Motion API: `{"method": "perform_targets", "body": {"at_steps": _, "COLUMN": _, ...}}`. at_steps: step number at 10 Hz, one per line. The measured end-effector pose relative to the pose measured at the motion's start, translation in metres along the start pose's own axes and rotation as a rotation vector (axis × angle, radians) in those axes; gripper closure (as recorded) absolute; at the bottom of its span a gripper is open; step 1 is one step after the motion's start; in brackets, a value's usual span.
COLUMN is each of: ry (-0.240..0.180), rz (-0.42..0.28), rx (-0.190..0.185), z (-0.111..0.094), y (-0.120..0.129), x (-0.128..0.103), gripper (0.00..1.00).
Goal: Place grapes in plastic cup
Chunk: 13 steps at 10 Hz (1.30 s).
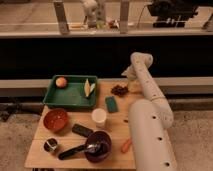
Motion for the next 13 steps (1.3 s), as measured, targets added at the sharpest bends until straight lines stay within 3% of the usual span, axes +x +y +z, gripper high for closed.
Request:
{"method": "perform_targets", "body": {"at_steps": 3, "ry": -0.055, "rz": -0.016, "rx": -0.005, "z": -0.005, "y": 0.005, "x": -0.004, "gripper": 0.2}}
{"method": "perform_targets", "body": {"at_steps": 7, "ry": -0.116, "rz": -0.077, "rx": -0.033, "z": -0.016, "y": 0.026, "x": -0.024, "gripper": 0.2}}
{"method": "perform_targets", "body": {"at_steps": 13, "ry": -0.099, "rz": -0.183, "rx": -0.078, "z": 0.004, "y": 0.05, "x": -0.048, "gripper": 0.23}}
